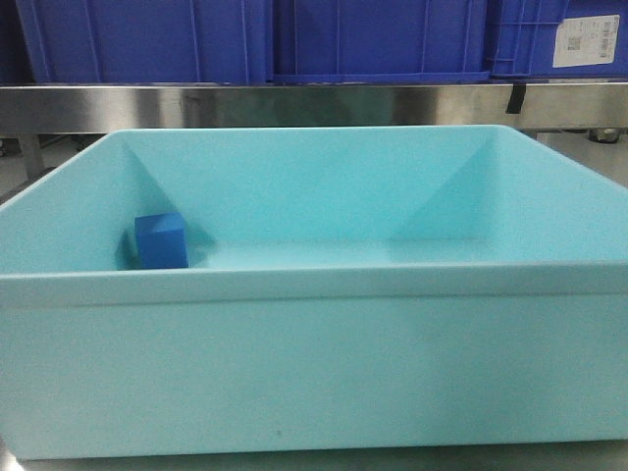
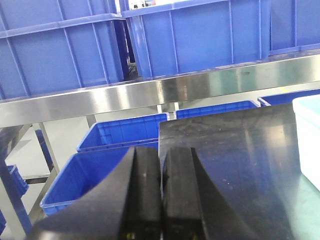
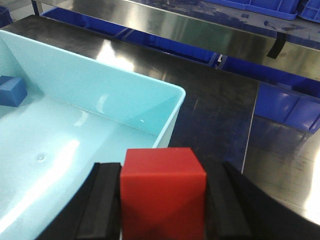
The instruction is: Pick red cube and place on left shelf
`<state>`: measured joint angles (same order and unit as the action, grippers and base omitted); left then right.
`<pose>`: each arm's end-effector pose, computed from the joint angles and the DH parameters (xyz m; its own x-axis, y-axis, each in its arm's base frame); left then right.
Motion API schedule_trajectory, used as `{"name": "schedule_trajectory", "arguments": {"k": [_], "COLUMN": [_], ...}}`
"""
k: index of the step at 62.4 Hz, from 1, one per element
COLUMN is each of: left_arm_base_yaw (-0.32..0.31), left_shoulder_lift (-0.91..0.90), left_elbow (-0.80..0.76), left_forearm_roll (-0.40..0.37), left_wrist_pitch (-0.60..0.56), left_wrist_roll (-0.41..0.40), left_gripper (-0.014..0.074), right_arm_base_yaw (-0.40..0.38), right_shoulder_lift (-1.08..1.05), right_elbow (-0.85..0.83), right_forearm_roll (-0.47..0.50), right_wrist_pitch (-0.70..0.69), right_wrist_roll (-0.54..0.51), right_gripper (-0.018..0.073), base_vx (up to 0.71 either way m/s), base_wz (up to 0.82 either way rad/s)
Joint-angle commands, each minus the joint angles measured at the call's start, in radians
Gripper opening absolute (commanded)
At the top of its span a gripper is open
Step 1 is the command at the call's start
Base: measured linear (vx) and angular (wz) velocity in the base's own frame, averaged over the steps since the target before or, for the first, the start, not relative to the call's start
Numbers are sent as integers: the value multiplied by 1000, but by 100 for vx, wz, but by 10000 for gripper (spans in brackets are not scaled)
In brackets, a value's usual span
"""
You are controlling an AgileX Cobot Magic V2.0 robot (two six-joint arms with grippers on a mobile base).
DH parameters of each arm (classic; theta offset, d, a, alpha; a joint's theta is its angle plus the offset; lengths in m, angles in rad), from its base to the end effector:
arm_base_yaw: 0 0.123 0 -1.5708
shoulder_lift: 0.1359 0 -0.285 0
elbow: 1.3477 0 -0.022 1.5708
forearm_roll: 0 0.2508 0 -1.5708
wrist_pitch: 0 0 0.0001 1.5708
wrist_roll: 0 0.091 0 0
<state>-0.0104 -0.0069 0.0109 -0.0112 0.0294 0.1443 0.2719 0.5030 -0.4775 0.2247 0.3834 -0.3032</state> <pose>0.0563 -0.0006 0.2072 0.0547 0.1321 -0.9897 0.0035 0.9912 0.1325 0.1005 0.0359 0.3024 -0.2628 -0.1707 -0.9496 -0.3704 0.9267 -0.0641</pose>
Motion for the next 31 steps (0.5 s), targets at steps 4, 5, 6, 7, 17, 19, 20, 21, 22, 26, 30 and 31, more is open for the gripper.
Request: {"name": "schedule_trajectory", "arguments": {"k": [4, 5, 6, 7, 17, 19, 20, 21, 22, 26, 30, 31], "left_arm_base_yaw": [-1, -1, -1, -1, -1, -1, -1, -1, -1, -1, -1, -1], "left_shoulder_lift": [-3, -3, -3, -3, -3, -3, -3, -3, -3, -3, -3, -3], "left_elbow": [22, 22, 22, 22, 22, 22, 22, 22, 22, 22, 22, 22], "left_forearm_roll": [-5, -5, -5, -5, -5, -5, -5, -5, -5, -5, -5, -5], "left_wrist_pitch": [-90, -90, -90, -90, -90, -90, -90, -90, -90, -90, -90, -90], "left_wrist_roll": [1, 1, 1, 1, 1, 1, 1, 1, 1, 1, 1, 1], "left_gripper": [106, 106, 106, 106, 106, 106, 106, 106, 106, 106, 106, 106], "right_arm_base_yaw": [-5, -5, -5, -5, -5, -5, -5, -5, -5, -5, -5, -5], "right_shoulder_lift": [1, 1, 1, 1, 1, 1, 1, 1, 1, 1, 1, 1], "right_elbow": [-33, -33, -33, -33, -33, -33, -33, -33, -33, -33, -33, -33], "right_forearm_roll": [9, 9, 9, 9, 9, 9, 9, 9, 9, 9, 9, 9], "right_wrist_pitch": [-74, -74, -74, -74, -74, -74, -74, -74, -74, -74, -74, -74], "right_wrist_roll": [-2, -2, -2, -2, -2, -2, -2, -2, -2, -2, -2, -2], "right_gripper": [59, 59, 59, 59, 59, 59, 59, 59, 59, 59, 59, 59], "base_vx": [0, 0, 0, 0, -4, -8, -3, 0, -8, -7, -9, -7], "base_wz": [0, 0, 0, 0, 4, 46, 17, 2, -43, 1, 13, 35]}}
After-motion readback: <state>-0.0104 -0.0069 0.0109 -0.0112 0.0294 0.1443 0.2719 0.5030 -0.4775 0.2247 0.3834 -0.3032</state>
